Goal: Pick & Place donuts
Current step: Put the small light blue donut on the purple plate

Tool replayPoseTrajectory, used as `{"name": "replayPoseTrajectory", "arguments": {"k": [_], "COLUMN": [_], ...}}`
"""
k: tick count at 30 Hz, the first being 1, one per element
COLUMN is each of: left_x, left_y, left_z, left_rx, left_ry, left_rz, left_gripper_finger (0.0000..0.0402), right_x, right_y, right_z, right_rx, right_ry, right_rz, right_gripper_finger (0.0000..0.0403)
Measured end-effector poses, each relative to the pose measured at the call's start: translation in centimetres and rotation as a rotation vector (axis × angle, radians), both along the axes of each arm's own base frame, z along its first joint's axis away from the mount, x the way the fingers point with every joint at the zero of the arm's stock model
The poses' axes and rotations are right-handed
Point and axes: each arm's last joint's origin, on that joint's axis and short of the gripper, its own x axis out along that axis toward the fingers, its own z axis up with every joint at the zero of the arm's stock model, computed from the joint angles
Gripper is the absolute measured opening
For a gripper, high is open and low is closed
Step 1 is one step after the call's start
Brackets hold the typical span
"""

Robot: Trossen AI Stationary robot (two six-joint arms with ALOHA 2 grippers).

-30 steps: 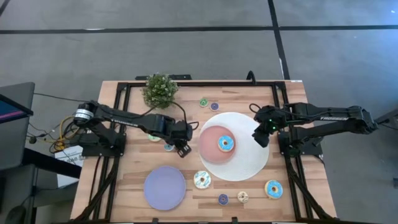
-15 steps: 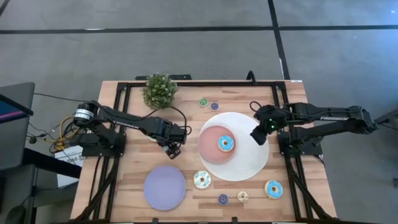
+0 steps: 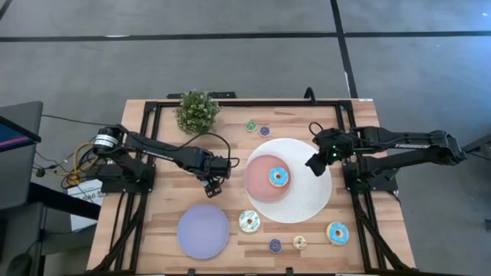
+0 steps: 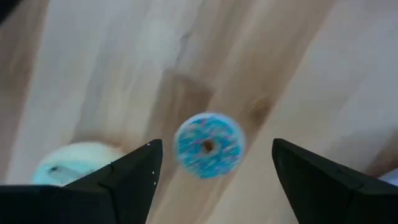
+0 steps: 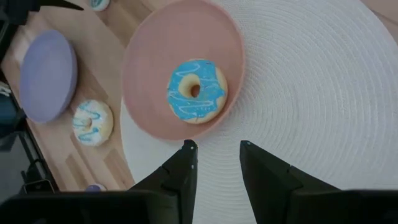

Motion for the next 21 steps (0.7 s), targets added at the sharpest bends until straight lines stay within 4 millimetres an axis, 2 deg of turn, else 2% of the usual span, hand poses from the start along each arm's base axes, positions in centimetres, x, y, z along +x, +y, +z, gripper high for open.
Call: {"name": "replayPoseTrajectory", "arguments": {"k": [7,15,21], "left_x": [0.8,0.8,1.0], "left_y": [0.4,0.5,0.4], "left_z": [-3.2,-3.2,-4.3], "left_rx": [-0.020,-0.031,-0.083], "left_ry": [0.111,0.113,0.155], "left_rz": [-0.008,-0.013,-0.020], "left_gripper_finger": [0.0297,0.0297,0.0297], "right_x": [0.1,0.2,0.2], "right_y": [0.0,0.0,0.0], "right_z": [0.1,0.1,0.1], "right_rx": [0.006,0.005,0.005], "right_ry": [-0.015,-0.025,-0.025], "right_rz": [-0.008,-0.009,-0.009], "right_gripper_finger": [0.0113,0.0113,0.0113]}}
